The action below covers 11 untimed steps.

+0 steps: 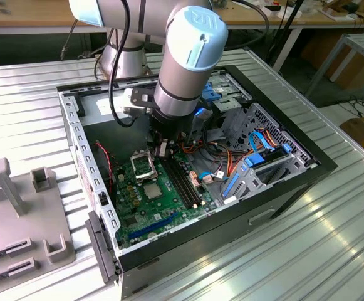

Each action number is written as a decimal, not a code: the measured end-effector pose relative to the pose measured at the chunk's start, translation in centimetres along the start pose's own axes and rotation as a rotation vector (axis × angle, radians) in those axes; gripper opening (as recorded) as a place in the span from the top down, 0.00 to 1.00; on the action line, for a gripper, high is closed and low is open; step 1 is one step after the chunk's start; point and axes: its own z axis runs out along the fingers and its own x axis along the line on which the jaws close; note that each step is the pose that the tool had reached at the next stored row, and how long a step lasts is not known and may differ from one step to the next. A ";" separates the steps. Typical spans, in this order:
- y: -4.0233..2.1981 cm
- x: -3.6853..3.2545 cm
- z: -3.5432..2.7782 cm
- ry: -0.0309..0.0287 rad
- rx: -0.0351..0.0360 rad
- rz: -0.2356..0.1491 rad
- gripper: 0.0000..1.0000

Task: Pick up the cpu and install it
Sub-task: 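Close the cpu cover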

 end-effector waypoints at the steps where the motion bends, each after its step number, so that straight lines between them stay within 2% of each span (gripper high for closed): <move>1: -0.01 0.01 0.00 -0.0001 0.0000 0.000 0.89; 11: -0.02 0.05 -0.19 -0.0011 -0.0005 0.000 0.89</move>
